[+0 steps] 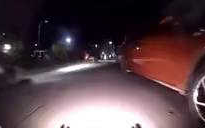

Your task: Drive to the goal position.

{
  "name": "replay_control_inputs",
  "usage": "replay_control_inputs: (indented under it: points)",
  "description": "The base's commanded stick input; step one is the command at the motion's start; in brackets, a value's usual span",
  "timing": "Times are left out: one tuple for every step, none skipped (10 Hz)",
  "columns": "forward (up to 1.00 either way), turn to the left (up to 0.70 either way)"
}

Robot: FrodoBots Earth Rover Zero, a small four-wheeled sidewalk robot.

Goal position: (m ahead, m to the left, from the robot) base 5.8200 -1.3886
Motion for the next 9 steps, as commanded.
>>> replay_control_inputs:
  points:
    - [0.85,0.00]
    - [0.85,0.00]
    - [0.85,0.00]
    - [0.85,0.00]
    - [0.85,0.00]
    - [0.85,0.00]
    - [0.85,0.00]
    - [0.85,0.00]
    - [0.85,0.00]
